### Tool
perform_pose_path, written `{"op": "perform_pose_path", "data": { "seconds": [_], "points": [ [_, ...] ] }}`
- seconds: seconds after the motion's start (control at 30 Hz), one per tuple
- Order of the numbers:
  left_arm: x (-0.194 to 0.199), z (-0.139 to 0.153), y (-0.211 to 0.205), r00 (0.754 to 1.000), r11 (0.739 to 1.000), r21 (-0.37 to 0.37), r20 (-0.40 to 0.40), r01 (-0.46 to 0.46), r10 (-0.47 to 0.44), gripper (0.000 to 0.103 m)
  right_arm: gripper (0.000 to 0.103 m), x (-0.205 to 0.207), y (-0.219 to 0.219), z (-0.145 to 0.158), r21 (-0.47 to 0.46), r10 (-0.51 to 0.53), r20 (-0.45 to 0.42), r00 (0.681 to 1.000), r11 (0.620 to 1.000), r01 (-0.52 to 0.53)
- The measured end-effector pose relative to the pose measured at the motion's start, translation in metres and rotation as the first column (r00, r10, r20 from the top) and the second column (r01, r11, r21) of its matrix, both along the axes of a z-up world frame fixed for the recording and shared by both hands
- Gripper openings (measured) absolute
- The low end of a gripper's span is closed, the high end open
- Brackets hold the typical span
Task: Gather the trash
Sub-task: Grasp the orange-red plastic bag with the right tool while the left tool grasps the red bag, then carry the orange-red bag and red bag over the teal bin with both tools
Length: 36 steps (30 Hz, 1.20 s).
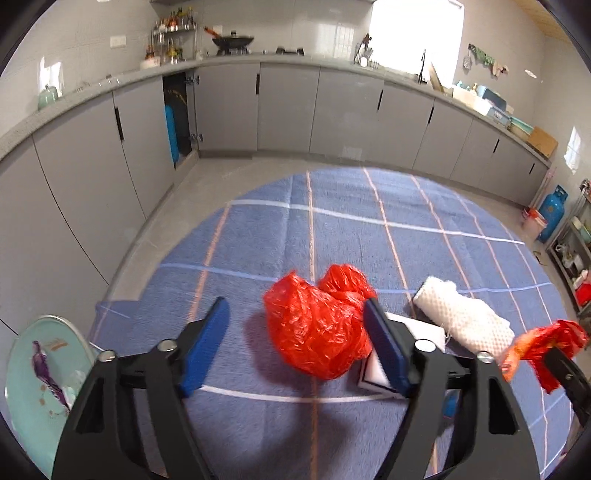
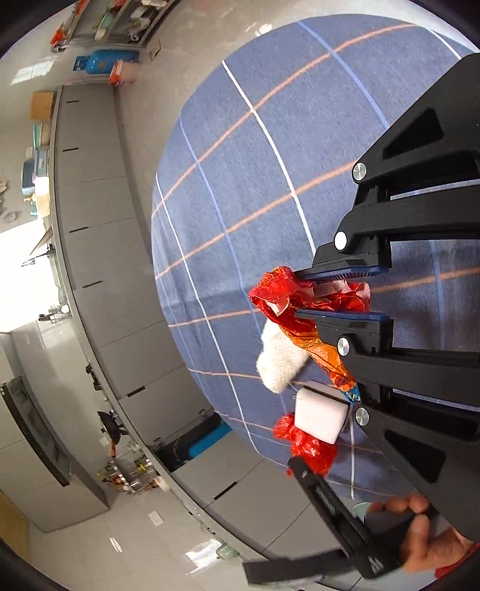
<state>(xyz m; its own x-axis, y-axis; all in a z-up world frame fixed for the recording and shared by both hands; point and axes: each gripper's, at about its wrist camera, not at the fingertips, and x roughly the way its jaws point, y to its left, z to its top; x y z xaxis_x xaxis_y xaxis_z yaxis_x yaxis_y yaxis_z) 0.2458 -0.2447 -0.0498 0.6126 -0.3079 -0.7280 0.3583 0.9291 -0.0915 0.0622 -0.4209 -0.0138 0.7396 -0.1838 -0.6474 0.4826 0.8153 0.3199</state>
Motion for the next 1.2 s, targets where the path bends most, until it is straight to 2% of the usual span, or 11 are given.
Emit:
{"op": "perform_pose_path", "data": {
  "seconds": [0.03,0.1,0.2,0.27,0.47,0.63,1.2],
  "points": [
    [0.002,-0.003,-0.001,1.0,1.0,-0.008,-0.015,0.005,-0.006,0.058,0.015,-0.001,0.0,0.001,0.0,0.0,0.002,1.0,1.0,0.0],
    [0.004,-0.009,-0.002,0.999,0.999,-0.025,-0.038,0.019,-0.02,0.038,0.015,-0.004,0.0,0.003,-0.003,-0.001,0.009,1.0,1.0,0.001],
    [0.002,-0.013,0.001,0.998,0.999,-0.035,-0.044,0.036,-0.037,0.023,0.015,-0.006,0.004,0.005,-0.008,0.002,0.016,1.0,1.0,-0.002],
    [-0.004,-0.009,0.005,0.998,0.998,-0.049,-0.038,0.042,-0.044,0.019,0.015,-0.007,0.006,0.006,-0.006,0.009,0.021,1.0,1.0,-0.009],
    [-0.028,0.014,0.031,0.999,0.997,-0.067,0.012,0.031,-0.03,0.019,0.015,-0.018,0.019,0.021,-0.031,0.026,0.07,0.997,0.999,-0.024],
    [-0.055,0.031,0.059,0.998,0.999,-0.044,0.063,0.011,-0.008,0.019,0.015,-0.025,0.034,0.036,-0.047,0.051,0.101,0.994,0.998,-0.046],
    [-0.109,0.054,0.161,0.987,0.992,-0.065,0.109,-0.108,0.115,0.019,0.015,-0.019,0.117,0.061,-0.097,0.207,0.135,0.969,0.976,-0.195]
  ]
}}
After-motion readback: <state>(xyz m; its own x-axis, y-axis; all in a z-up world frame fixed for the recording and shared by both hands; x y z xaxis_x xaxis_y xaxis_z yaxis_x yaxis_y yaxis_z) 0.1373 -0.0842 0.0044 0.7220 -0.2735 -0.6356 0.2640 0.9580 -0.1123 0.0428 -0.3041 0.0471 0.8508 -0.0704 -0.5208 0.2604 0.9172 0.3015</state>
